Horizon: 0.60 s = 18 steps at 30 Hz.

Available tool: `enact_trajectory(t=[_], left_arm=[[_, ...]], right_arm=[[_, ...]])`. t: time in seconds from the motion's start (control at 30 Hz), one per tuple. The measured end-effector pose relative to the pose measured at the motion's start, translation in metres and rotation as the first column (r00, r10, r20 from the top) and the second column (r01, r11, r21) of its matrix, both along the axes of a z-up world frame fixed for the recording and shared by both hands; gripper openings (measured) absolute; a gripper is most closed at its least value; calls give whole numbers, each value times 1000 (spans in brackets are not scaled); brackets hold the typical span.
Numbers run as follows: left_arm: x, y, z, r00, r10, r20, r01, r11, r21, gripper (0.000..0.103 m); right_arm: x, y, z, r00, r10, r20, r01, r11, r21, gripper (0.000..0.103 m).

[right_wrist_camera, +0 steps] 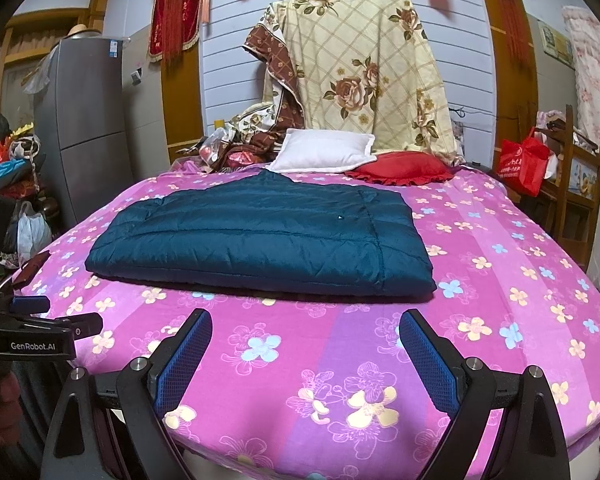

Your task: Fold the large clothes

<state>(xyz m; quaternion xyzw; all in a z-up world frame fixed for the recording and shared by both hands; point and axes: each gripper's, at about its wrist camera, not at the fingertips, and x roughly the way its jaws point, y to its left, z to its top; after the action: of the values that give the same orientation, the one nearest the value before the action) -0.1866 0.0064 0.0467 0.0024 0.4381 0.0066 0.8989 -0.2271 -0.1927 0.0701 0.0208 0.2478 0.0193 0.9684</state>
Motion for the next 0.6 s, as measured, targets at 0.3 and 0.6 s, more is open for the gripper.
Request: enact_trajectory(t=[0.3,0.6], left_arm=[[0,0,0,1000,1,1,-1,1000,1,103],[1,0,-2,1000,0,-8,0,1000,-1,103]], right_arm=[[0,0,0,1000,0,-1,0,1000,1,93],[0,0,0,1000,1,1,-1,1000,0,93]])
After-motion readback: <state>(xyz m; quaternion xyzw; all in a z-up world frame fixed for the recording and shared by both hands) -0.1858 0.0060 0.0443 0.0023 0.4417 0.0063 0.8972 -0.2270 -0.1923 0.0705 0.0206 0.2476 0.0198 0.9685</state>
